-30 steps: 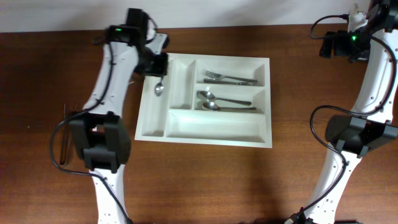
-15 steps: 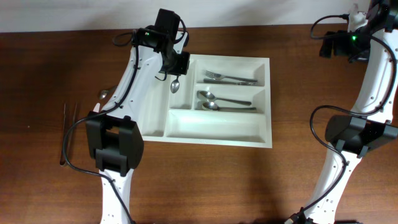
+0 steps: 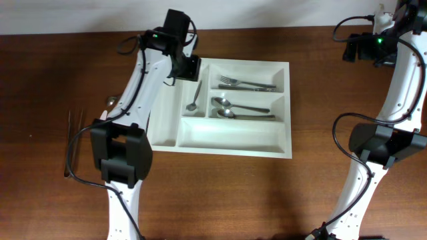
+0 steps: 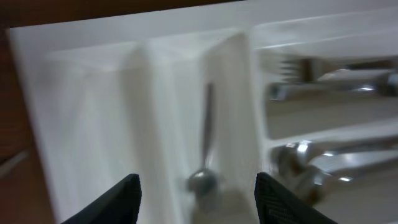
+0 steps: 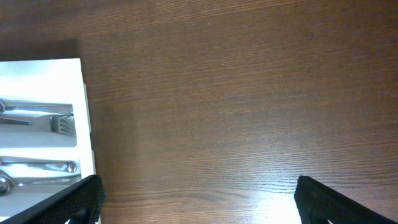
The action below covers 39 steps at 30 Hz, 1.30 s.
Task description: Pack container
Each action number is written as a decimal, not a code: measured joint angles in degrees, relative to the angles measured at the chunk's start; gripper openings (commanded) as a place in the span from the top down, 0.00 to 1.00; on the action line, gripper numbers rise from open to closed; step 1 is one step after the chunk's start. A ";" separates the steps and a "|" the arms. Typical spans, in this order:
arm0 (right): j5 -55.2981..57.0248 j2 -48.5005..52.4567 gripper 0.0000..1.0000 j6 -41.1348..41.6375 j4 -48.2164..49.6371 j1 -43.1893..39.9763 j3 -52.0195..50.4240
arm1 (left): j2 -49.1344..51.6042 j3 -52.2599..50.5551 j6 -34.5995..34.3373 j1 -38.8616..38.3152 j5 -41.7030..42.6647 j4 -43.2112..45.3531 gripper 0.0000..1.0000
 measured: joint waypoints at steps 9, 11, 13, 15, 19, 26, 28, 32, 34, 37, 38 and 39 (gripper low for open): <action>0.00 0.00 0.01 -0.02 0.00 0.00 0.00 | 0.00 0.04 10.80 13.44 -13.44 -7.52 0.27; 0.02 0.00 0.01 0.00 0.00 0.00 0.00 | 0.00 0.04 12.70 16.33 -15.43 -7.80 0.23; 0.02 0.00 0.02 -0.02 0.00 0.00 0.00 | 0.00 0.04 15.87 19.17 -16.94 -8.00 0.20; 0.02 0.00 0.01 0.00 0.00 0.00 0.00 | 0.00 0.04 19.56 20.68 -17.46 -7.89 0.19; 0.02 0.00 0.01 -0.04 0.00 0.00 0.00 | 0.00 0.04 27.32 22.49 -16.87 -7.06 0.18; 0.02 0.00 0.02 -0.04 0.00 0.00 0.00 | 2.29 0.31 40.70 23.23 -10.14 -6.32 0.16; 0.02 0.00 0.01 0.00 0.00 0.00 0.00 | 4.09 0.44 42.29 23.23 -8.83 -6.25 0.16; 0.02 0.00 0.02 0.00 0.00 0.00 0.00 | 9.20 0.42 46.23 23.23 -5.68 -6.25 0.16; 0.02 0.00 0.01 0.00 0.00 0.00 0.00 | 10.71 0.42 47.43 23.23 -4.57 -5.90 0.16; 0.02 0.00 0.01 0.02 0.00 0.00 0.00 | 12.07 0.42 48.48 23.23 -3.58 -4.22 0.17; 0.02 0.00 0.02 -0.02 0.00 0.00 0.00 | 12.33 0.42 48.68 23.23 -3.41 -4.04 0.17; 0.02 0.00 0.01 -0.02 0.00 0.00 0.00 | 12.55 0.42 48.87 23.23 -3.32 -3.87 0.21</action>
